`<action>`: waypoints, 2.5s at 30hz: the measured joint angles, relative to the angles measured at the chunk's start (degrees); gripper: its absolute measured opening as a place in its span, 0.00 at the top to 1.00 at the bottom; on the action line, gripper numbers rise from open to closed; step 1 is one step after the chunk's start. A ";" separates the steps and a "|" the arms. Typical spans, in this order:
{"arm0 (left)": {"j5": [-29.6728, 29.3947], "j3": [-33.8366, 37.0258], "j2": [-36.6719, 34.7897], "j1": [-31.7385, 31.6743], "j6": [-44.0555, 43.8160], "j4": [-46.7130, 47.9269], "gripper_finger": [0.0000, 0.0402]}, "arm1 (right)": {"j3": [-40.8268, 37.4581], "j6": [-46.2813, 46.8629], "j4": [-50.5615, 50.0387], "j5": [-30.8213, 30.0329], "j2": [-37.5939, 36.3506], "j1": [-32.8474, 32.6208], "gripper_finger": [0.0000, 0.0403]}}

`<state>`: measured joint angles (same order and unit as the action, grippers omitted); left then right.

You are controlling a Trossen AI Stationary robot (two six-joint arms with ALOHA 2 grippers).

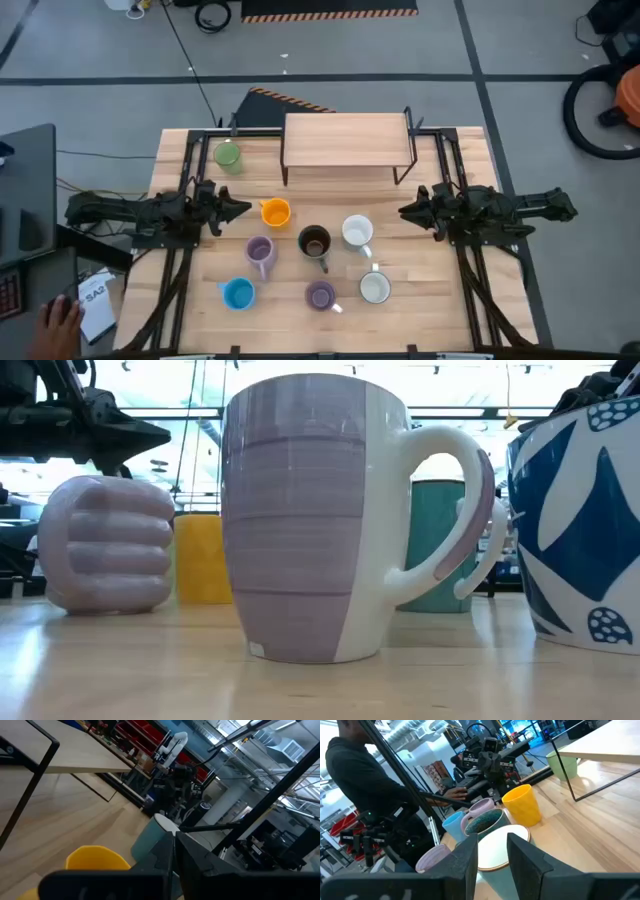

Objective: Place coffee mugs

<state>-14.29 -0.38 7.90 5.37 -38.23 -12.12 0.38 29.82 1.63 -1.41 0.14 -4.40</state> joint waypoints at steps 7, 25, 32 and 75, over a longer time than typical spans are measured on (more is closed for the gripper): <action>0.00 0.02 0.00 0.02 0.00 0.00 0.94 | 0.00 0.00 0.00 0.00 0.00 -0.02 0.73; -0.02 0.02 0.00 0.02 0.00 0.00 0.94 | 0.00 0.00 0.02 0.00 0.00 -0.02 0.73; 0.00 0.01 0.00 0.02 0.00 0.00 0.94 | -0.01 0.00 0.02 0.00 0.00 0.00 0.73; -22.68 0.00 -0.02 -0.05 -19.65 -10.52 0.94 | 0.00 -0.53 8.82 -19.11 0.04 0.00 0.73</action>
<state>-36.97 -0.38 7.88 5.32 -57.89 -22.64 0.38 29.29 10.46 -20.52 0.19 -4.40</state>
